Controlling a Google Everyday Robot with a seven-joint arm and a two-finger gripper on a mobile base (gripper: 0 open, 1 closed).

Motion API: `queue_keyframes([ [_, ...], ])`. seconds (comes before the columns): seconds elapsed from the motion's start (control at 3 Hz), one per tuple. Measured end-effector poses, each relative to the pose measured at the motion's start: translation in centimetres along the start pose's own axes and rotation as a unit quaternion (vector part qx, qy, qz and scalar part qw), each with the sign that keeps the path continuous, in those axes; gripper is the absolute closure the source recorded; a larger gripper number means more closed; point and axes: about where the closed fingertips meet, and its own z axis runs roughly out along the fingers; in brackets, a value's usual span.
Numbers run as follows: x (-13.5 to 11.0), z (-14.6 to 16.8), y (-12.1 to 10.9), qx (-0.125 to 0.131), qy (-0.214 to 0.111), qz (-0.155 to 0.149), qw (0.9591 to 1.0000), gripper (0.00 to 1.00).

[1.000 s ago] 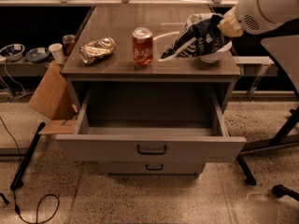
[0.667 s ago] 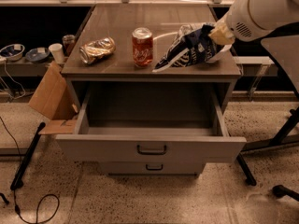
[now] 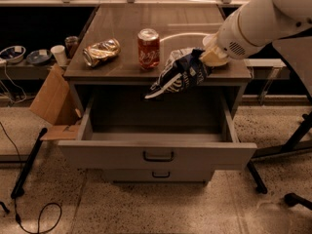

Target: Place blue chip bag into top drawer

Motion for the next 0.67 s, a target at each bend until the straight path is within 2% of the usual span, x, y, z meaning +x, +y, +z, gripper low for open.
queue_keyframes([
  [0.67,1.2,6.6,3.0,-0.073,0.032,0.001,0.9968,1.00],
])
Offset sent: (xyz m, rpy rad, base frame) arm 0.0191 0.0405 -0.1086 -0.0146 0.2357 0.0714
